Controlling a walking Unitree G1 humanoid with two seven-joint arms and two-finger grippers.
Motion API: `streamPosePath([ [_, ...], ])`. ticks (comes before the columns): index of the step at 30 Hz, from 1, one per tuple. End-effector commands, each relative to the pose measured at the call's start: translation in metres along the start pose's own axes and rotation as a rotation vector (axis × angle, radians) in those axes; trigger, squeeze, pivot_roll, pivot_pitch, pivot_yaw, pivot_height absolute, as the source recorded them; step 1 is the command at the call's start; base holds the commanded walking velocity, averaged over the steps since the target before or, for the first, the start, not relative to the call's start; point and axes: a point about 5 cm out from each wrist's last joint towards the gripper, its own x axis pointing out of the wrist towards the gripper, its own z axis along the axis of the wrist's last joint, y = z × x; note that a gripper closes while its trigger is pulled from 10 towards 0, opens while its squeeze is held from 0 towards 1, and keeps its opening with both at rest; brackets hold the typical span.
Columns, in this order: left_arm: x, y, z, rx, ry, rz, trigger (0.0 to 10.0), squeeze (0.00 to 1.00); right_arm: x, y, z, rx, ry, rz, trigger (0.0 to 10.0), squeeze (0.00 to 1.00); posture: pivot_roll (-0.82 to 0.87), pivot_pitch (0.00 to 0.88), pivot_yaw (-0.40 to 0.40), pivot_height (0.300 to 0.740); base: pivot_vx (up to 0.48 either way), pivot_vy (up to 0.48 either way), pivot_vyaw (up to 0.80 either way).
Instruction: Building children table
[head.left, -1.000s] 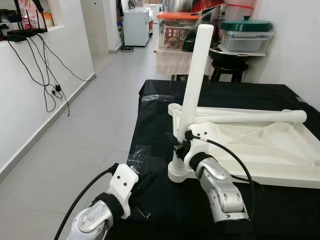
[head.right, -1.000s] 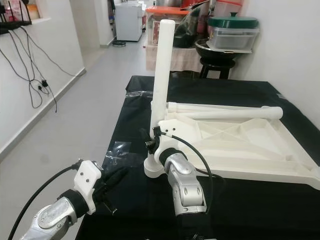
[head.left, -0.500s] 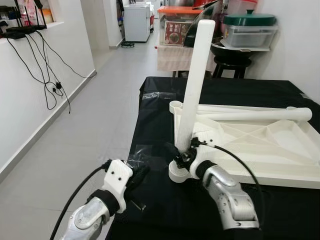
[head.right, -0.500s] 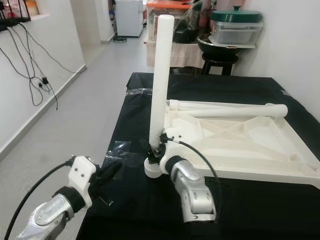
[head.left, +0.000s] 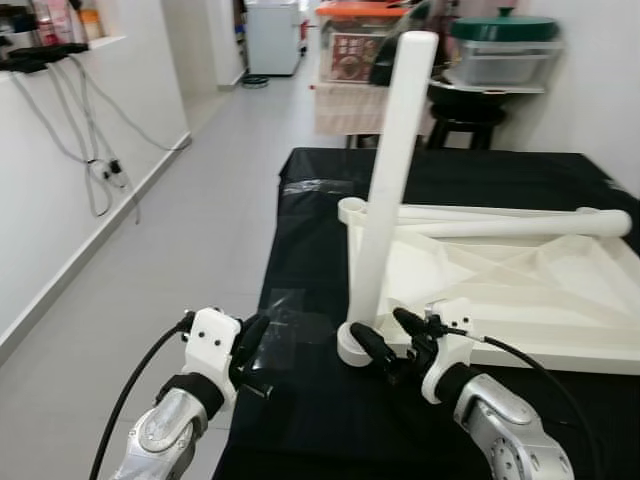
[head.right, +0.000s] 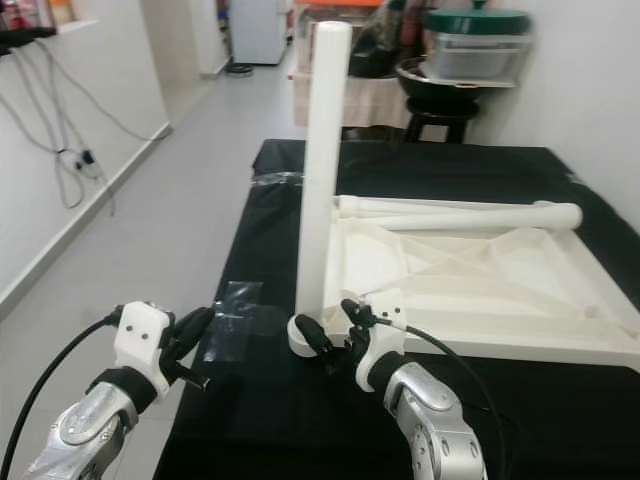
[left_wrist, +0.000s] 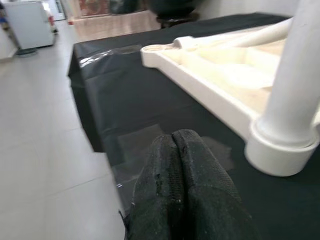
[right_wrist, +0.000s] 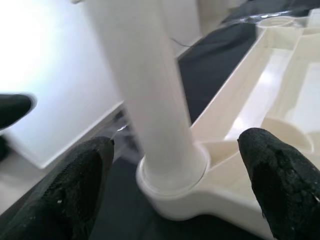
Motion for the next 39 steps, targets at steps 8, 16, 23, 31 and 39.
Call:
streamPosePath([
  [8,-0.005,0.007,-0.005,0.022,0.022,0.054,10.0,0.00,-0.030,0.004,0.003,-0.023,0.029,0.142,10.0,0.00,-0.04,0.006,-0.005,0.740,0.000,0.000,0.00],
  [16,-0.007,0.006,-0.009,0.017,0.041,0.067,10.0,0.00,-0.030,0.017,-0.007,-0.051,0.074,0.217,10.0,0.00,-0.03,0.000,-0.011,0.740,0.000,0.477,0.00],
  [23,-0.007,0.006,-0.010,0.015,0.045,0.061,10.0,0.00,-0.033,0.020,-0.007,-0.060,0.078,0.255,10.0,0.00,-0.04,0.000,-0.011,0.740,0.000,0.476,0.00],
  [31,-0.006,0.004,-0.010,0.019,0.048,0.052,10.0,0.00,-0.031,0.023,-0.007,-0.093,0.075,0.273,10.0,0.00,-0.03,0.000,-0.010,0.740,0.000,0.476,0.00],
  [39,0.000,0.005,-0.003,-0.054,0.034,0.069,10.0,0.00,0.000,0.013,0.009,-0.216,-0.032,0.050,10.0,0.00,-0.03,0.000,-0.012,0.740,0.000,0.238,0.00],
])
